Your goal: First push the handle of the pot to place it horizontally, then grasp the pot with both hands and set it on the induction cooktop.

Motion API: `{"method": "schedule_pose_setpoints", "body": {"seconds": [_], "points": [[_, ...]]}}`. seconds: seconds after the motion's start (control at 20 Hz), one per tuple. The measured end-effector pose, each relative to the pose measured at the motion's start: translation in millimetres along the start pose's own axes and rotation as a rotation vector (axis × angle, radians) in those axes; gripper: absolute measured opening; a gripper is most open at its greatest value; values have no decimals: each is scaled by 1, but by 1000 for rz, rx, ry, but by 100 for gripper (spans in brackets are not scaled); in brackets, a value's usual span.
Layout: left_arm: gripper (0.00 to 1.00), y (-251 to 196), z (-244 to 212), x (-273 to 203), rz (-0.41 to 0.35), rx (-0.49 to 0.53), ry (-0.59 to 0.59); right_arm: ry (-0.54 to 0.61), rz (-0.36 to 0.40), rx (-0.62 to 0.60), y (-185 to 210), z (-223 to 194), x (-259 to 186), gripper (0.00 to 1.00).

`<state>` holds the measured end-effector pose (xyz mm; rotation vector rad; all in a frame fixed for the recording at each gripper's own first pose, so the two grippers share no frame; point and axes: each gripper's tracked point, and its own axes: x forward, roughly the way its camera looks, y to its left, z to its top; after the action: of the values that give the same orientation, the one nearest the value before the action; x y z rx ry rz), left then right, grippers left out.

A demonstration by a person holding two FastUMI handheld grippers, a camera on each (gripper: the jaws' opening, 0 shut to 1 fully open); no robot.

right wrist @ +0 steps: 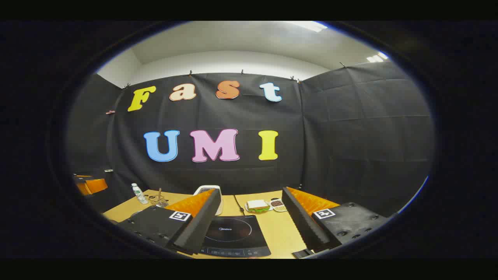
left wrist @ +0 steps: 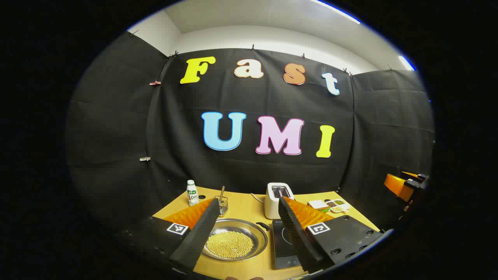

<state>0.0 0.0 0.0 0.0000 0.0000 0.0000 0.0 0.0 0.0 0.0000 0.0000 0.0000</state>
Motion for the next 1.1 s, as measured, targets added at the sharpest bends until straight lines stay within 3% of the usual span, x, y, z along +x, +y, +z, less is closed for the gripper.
{"method": "schedule_pose_setpoints", "body": {"seconds": [0.05, 0.4, 0.5, 1.1], "points": [[95, 1, -2, 2, 7, 1, 3, 4, 9, 0, 1, -2, 3, 98], [92, -4, -3, 7, 59, 0, 2, 27, 87, -4, 4, -13, 27, 98], [95, -12, -5, 11, 66, -6, 5, 39, 103, -4, -2, -18, 35, 98], [95, -48, -28, 20, 97, -51, 67, 94, 142, 24, -33, -45, 50, 98]]}}
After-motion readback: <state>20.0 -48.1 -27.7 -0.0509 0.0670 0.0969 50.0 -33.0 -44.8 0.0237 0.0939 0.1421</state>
